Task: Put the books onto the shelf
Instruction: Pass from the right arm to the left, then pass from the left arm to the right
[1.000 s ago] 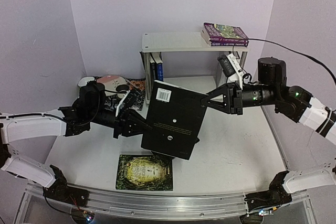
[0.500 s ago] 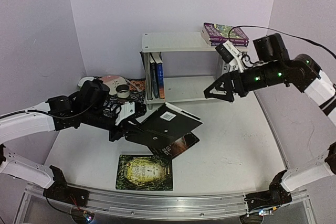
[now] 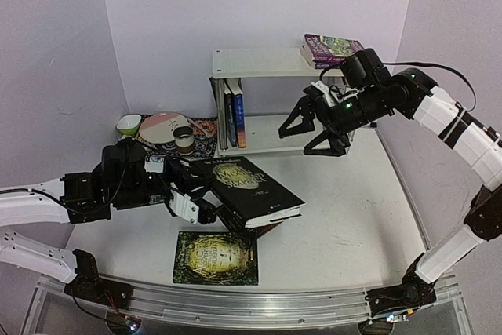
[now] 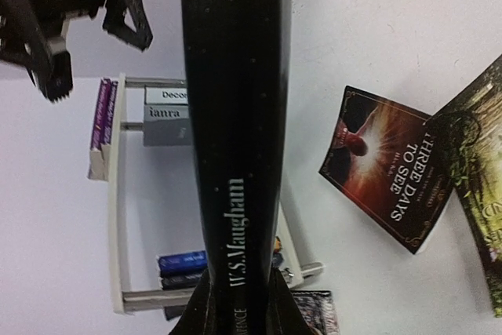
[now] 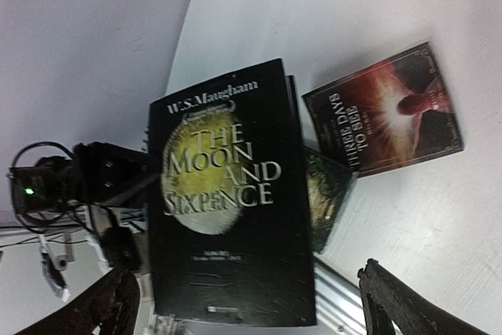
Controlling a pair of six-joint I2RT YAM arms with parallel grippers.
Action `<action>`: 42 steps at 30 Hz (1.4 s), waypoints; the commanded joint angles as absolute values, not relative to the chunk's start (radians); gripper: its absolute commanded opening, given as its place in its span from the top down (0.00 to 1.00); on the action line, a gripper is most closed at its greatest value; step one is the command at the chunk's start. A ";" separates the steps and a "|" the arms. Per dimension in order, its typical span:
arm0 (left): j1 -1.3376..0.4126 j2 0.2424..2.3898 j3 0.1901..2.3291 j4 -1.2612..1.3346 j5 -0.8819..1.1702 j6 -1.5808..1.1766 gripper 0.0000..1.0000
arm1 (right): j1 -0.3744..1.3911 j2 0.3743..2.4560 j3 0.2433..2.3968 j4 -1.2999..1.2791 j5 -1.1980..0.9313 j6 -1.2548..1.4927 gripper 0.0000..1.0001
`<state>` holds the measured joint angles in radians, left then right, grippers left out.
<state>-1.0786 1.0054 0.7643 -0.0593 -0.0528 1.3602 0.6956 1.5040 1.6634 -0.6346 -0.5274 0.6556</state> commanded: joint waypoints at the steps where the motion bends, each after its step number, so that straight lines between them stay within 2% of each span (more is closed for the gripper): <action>1: -1.081 0.965 0.780 0.381 -0.006 1.632 1.00 | 0.691 1.542 1.666 -0.495 -0.718 0.861 0.02; 7: -1.081 1.005 0.856 0.477 0.011 1.712 1.00 | 0.690 1.565 1.667 -0.408 -0.781 0.891 0.02; 13: -1.081 1.002 0.891 0.498 0.081 1.755 1.00 | 0.674 1.524 1.649 -0.426 -0.681 0.773 0.02; 14: -1.081 1.003 0.894 0.498 0.087 1.765 0.95 | 0.670 1.521 1.645 -0.430 -0.677 0.758 0.02; 19: -1.081 1.014 0.913 0.498 0.115 1.817 0.98 | 0.656 1.546 1.638 -0.416 -0.824 0.779 0.02; 21: -1.081 1.022 0.923 0.498 0.113 1.830 0.98 | 0.655 1.543 1.618 -0.349 -0.884 0.828 0.11; 26: -1.081 1.040 0.931 0.498 0.085 1.800 0.97 | 0.654 1.495 1.562 -0.139 -0.942 0.968 0.59; 28: -1.082 1.043 0.919 0.499 0.068 1.789 0.94 | 0.654 1.478 1.559 -0.112 -0.945 0.996 0.75; 29: -1.082 1.046 0.913 0.499 0.059 1.789 0.90 | 0.653 1.471 1.557 -0.107 -0.944 1.002 0.80; 31: -1.081 1.050 0.903 0.500 0.048 1.778 0.75 | 0.653 1.457 1.552 -0.103 -0.934 1.008 0.86; 33: -1.082 1.048 0.899 0.500 0.049 1.730 0.58 | 0.650 1.447 1.547 -0.103 -0.924 1.008 1.00; 36: -1.081 1.029 0.897 0.500 0.043 1.504 0.42 | 0.639 1.427 1.532 -0.102 -0.892 0.993 1.00; 42: -1.082 0.921 0.827 0.498 0.009 0.856 0.27 | 0.609 1.371 1.482 -0.103 -0.781 0.896 1.00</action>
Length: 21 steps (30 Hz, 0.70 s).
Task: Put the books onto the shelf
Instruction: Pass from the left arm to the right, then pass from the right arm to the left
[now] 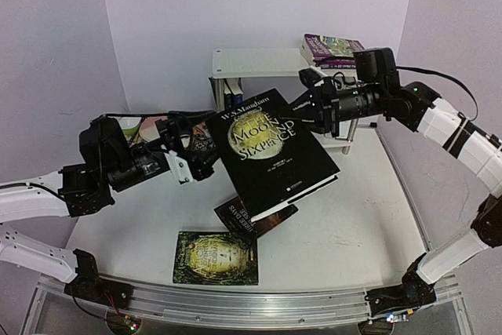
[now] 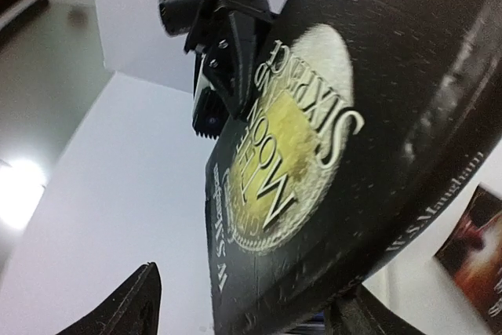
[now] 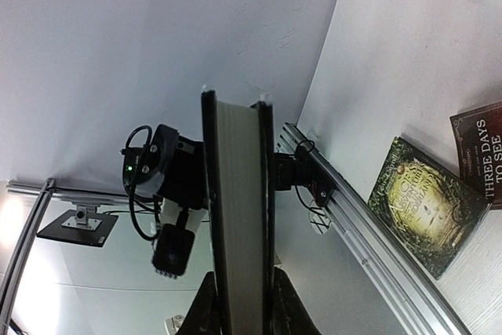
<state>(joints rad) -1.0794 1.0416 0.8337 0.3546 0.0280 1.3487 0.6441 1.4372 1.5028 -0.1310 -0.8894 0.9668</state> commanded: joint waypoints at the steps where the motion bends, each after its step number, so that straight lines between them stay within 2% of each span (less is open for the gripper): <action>1: -1.081 0.913 0.813 0.497 -0.018 0.754 0.26 | 0.606 1.365 1.477 -0.103 -0.769 0.870 1.00; 5: -1.081 0.891 0.768 0.491 -0.075 0.322 0.24 | 0.600 1.330 1.454 -0.103 -0.681 0.765 1.00; 8: -1.081 0.892 0.770 0.441 -0.110 -0.115 0.23 | 0.601 1.291 1.433 -0.098 -0.582 0.701 1.00; 13: -1.081 0.994 0.779 0.423 -0.015 -0.599 0.21 | 0.600 1.241 1.378 0.048 -0.512 0.684 1.00; 17: -1.081 1.078 0.788 0.425 0.043 -0.795 0.19 | 0.600 1.191 1.306 0.222 -0.500 0.695 1.00; 21: -1.080 1.122 0.800 0.426 0.057 -0.854 0.20 | 0.601 1.153 1.256 0.361 -0.512 0.720 1.00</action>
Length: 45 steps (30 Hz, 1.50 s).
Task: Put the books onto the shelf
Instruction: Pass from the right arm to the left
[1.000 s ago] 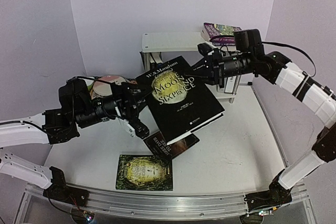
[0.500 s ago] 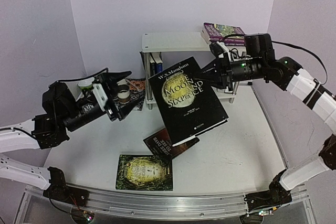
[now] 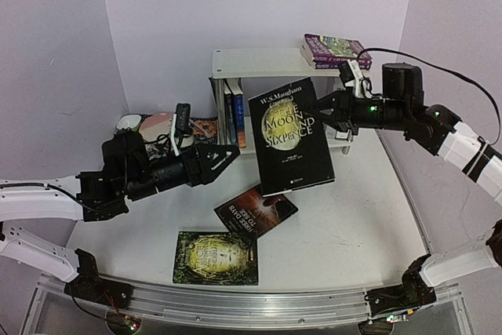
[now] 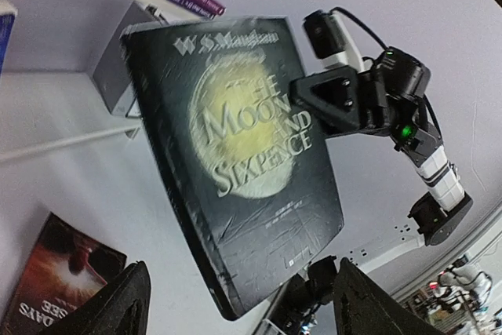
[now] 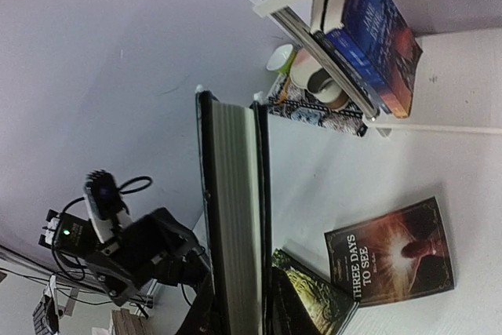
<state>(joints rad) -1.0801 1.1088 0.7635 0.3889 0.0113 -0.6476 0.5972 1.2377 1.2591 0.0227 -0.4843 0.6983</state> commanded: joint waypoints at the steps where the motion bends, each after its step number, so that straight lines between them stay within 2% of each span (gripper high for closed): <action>1: -1.081 1.129 0.808 0.426 0.069 -0.854 0.21 | 0.601 1.151 1.254 0.385 -0.524 0.726 1.00; 8: -1.080 1.175 0.891 0.429 0.184 -0.846 0.30 | 0.602 1.169 1.252 0.543 -0.616 0.818 1.00; 16: -1.080 1.231 0.955 0.435 0.307 -0.871 0.46 | 0.602 1.179 1.235 0.671 -0.640 0.899 1.00; 19: -1.080 1.229 0.956 0.443 0.315 -0.866 0.56 | 0.602 1.198 1.238 0.721 -0.675 0.940 1.00; 22: -1.080 1.207 0.951 0.446 0.306 -0.832 0.59 | 0.601 1.217 1.246 0.730 -0.711 0.962 1.00; 24: -1.080 1.193 0.945 0.446 0.290 -0.812 0.71 | 0.602 1.233 1.253 0.730 -0.740 0.975 1.00; 25: -1.080 1.186 0.942 0.447 0.281 -0.803 0.81 | 0.602 1.243 1.256 0.730 -0.759 0.983 1.00; 26: -1.080 1.181 0.939 0.447 0.272 -0.791 0.95 | 0.603 1.256 1.259 0.730 -0.773 0.990 1.00; 27: -1.080 1.176 0.936 0.446 0.264 -0.772 1.00 | 0.602 1.264 1.255 0.730 -0.778 0.996 0.86; 29: -1.080 1.171 0.924 0.446 0.232 -0.715 1.00 | 0.600 1.265 1.237 0.707 -0.760 0.972 0.38; 30: -1.080 1.171 0.911 0.444 0.195 -0.683 1.00 | 0.600 1.257 1.233 0.624 -0.736 0.925 0.22; 31: -1.079 1.170 0.894 0.443 0.145 -0.649 1.00 | 0.600 1.244 1.240 0.486 -0.689 0.852 0.14; 33: -1.082 1.184 0.868 0.441 0.054 -0.567 1.00 | 0.598 1.215 1.269 0.199 -0.518 0.688 0.07; 36: -1.092 1.242 0.862 0.437 -0.105 -0.453 1.00 | 0.599 1.179 1.269 -0.033 -0.298 0.561 0.06; 41: -1.171 1.415 0.942 0.438 -0.402 -0.277 1.00 | 0.599 1.138 1.211 -0.126 -0.168 0.507 0.06; 45: -1.216 1.562 1.055 0.446 -0.624 -0.209 1.00 | 0.599 1.143 1.169 -0.135 -0.177 0.518 0.07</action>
<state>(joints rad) -1.1675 1.4826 0.8837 0.2867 -0.3222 -0.3672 0.5999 1.1549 1.1988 -0.0822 -0.2420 0.5663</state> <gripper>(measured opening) 0.143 0.938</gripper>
